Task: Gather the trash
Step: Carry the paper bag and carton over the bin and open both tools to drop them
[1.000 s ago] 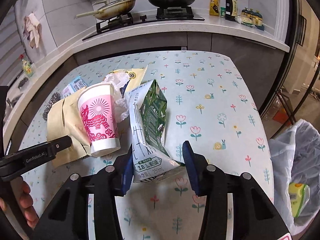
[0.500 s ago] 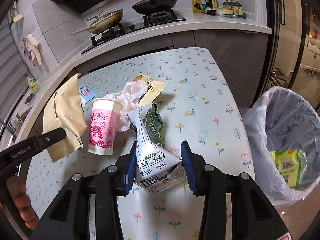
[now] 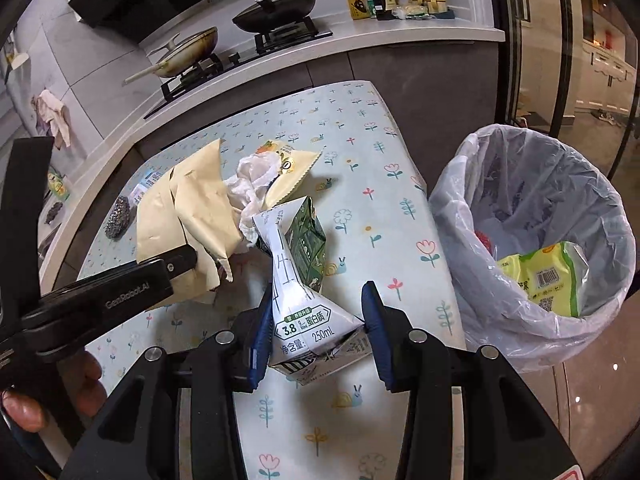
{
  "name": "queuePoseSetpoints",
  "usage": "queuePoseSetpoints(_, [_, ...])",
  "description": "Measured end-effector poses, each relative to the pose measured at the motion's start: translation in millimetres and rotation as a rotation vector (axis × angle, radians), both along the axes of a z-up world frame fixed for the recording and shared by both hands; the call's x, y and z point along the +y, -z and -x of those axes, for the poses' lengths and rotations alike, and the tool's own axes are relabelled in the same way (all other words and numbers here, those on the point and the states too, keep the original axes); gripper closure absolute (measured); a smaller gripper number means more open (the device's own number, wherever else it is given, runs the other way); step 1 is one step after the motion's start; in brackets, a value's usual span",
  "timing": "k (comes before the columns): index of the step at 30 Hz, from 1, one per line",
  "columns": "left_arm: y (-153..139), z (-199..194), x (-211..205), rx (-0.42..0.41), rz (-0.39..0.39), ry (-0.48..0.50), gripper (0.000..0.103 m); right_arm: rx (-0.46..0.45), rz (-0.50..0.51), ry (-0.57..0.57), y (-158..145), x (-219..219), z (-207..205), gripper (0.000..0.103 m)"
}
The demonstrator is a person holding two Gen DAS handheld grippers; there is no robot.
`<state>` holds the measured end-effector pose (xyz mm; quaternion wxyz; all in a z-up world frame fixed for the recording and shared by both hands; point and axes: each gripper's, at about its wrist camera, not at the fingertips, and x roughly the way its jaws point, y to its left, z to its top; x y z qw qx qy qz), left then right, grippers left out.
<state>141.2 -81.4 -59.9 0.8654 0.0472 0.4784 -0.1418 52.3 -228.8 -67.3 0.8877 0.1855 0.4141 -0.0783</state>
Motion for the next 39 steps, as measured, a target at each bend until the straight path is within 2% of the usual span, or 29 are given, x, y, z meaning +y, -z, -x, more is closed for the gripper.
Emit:
queuePoseSetpoints(6, [5.7, -4.4, -8.3, -0.020, -0.038, 0.000, 0.056, 0.015, -0.018, 0.048, 5.8, -16.9, 25.0, 0.063])
queuePoseSetpoints(11, [-1.9, -1.3, -2.3, -0.012, 0.000, -0.001, 0.073, -0.006, -0.017, 0.073, -0.8, -24.5, 31.7, 0.063])
queuePoseSetpoints(14, [-4.3, 0.6, 0.4, -0.004, 0.013, 0.006, 0.078, -0.009, -0.014, 0.071, -3.5, -25.1, 28.8, 0.063])
queuePoseSetpoints(17, [-6.3, 3.3, 4.7, 0.010, 0.040, 0.006, 0.078, 0.004, -0.023, 0.046, -0.1, -20.9, 25.7, 0.063])
queuePoseSetpoints(19, [-5.5, 4.7, 8.2, 0.025, 0.054, 0.009, 0.074, 0.018, -0.020, 0.026, 2.5, -17.3, 23.9, 0.062])
queuePoseSetpoints(21, [-4.2, 5.0, 11.9, 0.037, 0.060, 0.004, 0.066, 0.025, -0.018, 0.015, 2.7, -14.9, 22.3, 0.060])
queuePoseSetpoints(23, [-3.2, 4.5, 17.1, 0.039, 0.068, -0.012, 0.047, 0.026, -0.023, 0.019, 1.5, -15.2, 20.1, 0.060])
queuePoseSetpoints(26, [-3.4, 1.8, 24.2, 0.039, 0.094, -0.030, 0.032, 0.032, -0.010, 0.016, -1.2, -14.5, 11.8, 0.051])
queuePoseSetpoints(28, [-3.0, -1.8, 27.4, 0.042, 0.112, -0.034, 0.030, 0.031, 0.000, 0.013, -2.9, -12.8, 5.3, 0.045])
queuePoseSetpoints(33, [3.7, -13.6, 31.1, 0.090, 0.164, -0.025, 0.029, 0.042, 0.026, -0.016, -2.3, -8.0, -13.4, 0.044])
queuePoseSetpoints(34, [3.4, -14.2, 30.4, 0.091, 0.173, -0.019, 0.030, 0.045, 0.028, -0.020, -1.3, -7.2, -16.1, 0.044])
queuePoseSetpoints(35, [2.2, -13.9, 29.0, 0.085, 0.174, -0.009, 0.038, 0.050, 0.028, -0.024, -0.6, -6.6, -18.2, 0.046])
queuePoseSetpoints(36, [1.0, -12.9, 26.5, 0.079, 0.172, 0.005, 0.043, 0.051, 0.023, -0.028, -0.1, -6.3, -19.3, 0.057])
queuePoseSetpoints(37, [0.1, -12.1, 23.4, 0.078, 0.172, 0.027, 0.055, 0.054, 0.014, -0.033, 0.7, -6.0, -20.0, 0.067])
queuePoseSetpoints(38, [-0.6, -11.1, 19.4, 0.080, 0.170, 0.048, 0.060, 0.060, 0.002, -0.040, 2.0, -6.4, -20.9, 0.084])
queuePoseSetpoints(39, [-1.7, -10.1, 16.0, 0.080, 0.169, 0.065, 0.071, 0.055, -0.006, -0.039, 1.8, -6.7, -20.5, 0.085])
